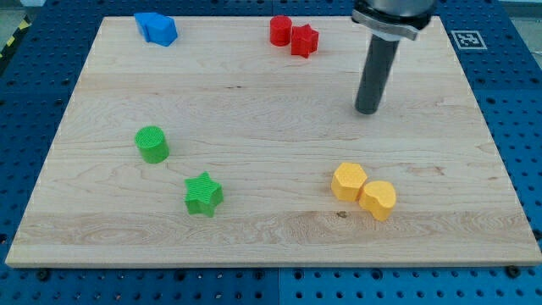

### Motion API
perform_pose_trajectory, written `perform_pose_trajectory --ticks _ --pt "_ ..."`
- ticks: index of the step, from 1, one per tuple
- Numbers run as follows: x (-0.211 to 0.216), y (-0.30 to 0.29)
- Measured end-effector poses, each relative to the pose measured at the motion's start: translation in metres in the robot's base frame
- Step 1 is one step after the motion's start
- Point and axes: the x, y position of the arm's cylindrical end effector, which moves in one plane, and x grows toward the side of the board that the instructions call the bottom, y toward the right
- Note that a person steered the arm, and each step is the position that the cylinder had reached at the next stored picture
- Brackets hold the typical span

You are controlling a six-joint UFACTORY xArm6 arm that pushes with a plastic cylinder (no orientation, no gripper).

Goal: Point your arm at the hexagon

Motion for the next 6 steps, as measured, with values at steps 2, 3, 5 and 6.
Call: perform_pose_trajectory --ticks 2,3,5,6 --pt "0.001 0.000" --pt "0.019 0.000" --pt "0.062 -0.046" --pt "0.083 -0.051"
